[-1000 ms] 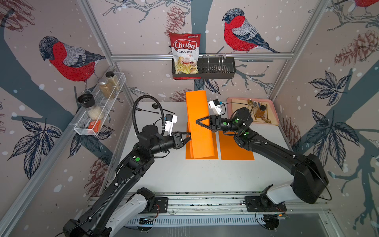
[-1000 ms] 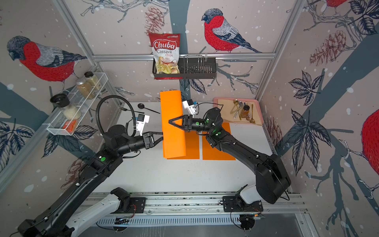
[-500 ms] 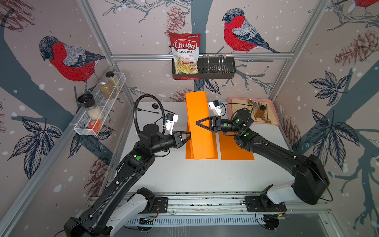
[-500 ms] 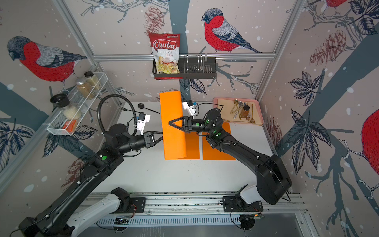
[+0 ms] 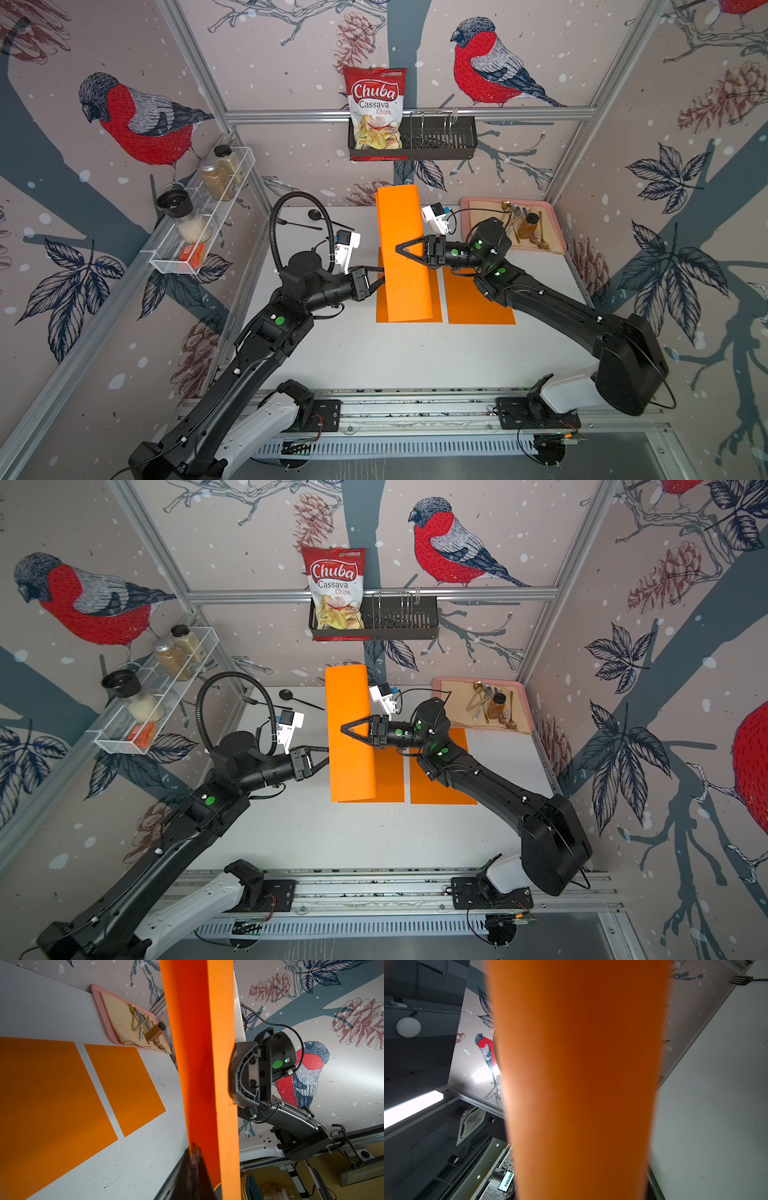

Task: Fold the rectangular paper in half along the long edge
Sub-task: Fold the paper.

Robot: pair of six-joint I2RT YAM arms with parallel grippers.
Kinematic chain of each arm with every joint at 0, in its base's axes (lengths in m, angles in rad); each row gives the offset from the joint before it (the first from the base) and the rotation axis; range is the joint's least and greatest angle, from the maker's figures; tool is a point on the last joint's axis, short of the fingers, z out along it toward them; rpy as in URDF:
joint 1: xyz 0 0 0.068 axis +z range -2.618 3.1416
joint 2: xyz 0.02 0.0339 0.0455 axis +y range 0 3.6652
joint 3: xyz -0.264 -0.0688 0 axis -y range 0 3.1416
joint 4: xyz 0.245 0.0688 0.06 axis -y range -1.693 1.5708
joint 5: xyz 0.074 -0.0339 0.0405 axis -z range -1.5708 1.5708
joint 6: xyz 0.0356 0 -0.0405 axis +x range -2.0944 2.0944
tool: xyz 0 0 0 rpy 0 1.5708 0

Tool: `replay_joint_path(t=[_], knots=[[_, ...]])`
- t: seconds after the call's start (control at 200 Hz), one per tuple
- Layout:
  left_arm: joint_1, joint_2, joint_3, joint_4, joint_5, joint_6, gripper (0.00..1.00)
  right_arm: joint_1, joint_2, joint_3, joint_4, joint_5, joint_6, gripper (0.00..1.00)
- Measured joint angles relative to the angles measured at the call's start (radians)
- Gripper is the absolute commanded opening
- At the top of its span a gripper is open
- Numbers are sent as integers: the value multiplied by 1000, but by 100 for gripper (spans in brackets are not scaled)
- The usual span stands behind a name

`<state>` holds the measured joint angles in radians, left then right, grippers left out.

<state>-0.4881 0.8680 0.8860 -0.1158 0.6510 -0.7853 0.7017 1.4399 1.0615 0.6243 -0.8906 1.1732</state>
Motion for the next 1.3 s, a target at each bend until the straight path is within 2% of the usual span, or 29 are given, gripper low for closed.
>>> replay_joint_path(t=[0.095,0.205,0.34,0.68,0.89,1.301], knots=[[0,1,0,0,0,0,0,0,-1,3,-12,0,-6,30],[0,1,0,0,0,0,6,0,-3,6,-17,0,-19,30],[0,2,0,0,0,0,8,-1,-9,12,-33,0,-29,29],[0,2,0,0,0,0,8,-2,-16,24,-70,0,-53,28],[0,1,0,0,0,0,8,0,-19,29,-84,-4,-74,34],[0,-5,-3,0,-1,-1,8,4,-18,42,-129,-4,-101,35]])
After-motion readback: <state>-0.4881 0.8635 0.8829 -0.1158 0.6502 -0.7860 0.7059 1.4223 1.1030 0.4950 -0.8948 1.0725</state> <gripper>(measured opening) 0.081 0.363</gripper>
